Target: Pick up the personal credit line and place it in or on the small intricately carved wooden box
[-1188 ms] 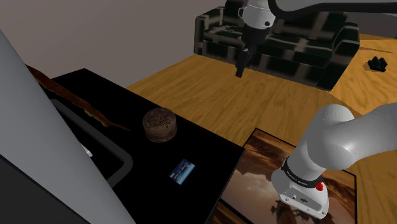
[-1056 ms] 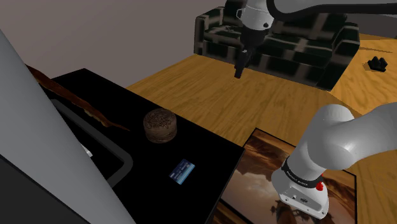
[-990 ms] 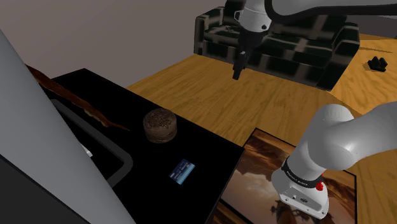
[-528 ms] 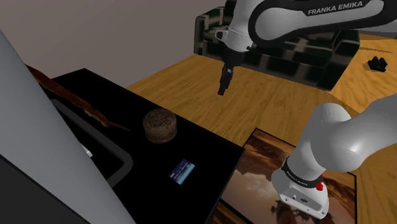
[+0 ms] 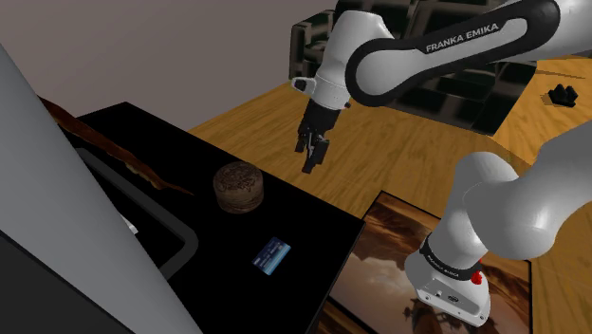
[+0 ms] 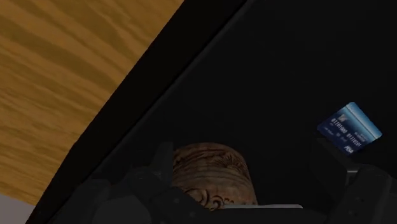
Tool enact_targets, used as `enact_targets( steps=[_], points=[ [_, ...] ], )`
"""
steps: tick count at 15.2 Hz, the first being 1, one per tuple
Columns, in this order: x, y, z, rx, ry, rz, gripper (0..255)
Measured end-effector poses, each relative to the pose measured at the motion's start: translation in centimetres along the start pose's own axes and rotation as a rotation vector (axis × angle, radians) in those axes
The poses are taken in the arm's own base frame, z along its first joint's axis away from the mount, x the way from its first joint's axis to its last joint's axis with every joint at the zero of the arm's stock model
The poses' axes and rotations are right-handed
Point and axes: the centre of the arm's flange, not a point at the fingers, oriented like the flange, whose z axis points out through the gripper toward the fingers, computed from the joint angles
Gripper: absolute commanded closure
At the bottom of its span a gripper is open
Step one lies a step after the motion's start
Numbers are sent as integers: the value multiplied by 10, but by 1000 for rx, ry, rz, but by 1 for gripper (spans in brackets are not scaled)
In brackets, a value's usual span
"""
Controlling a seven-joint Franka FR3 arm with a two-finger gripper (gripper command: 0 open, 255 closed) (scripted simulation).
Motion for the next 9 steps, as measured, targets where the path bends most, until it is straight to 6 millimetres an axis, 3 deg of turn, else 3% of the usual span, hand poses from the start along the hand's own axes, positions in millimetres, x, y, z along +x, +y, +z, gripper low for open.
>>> enact_targets(
  steps=[9],
  points=[
    [37,-52,72,151,124,-391,0]
  ],
)
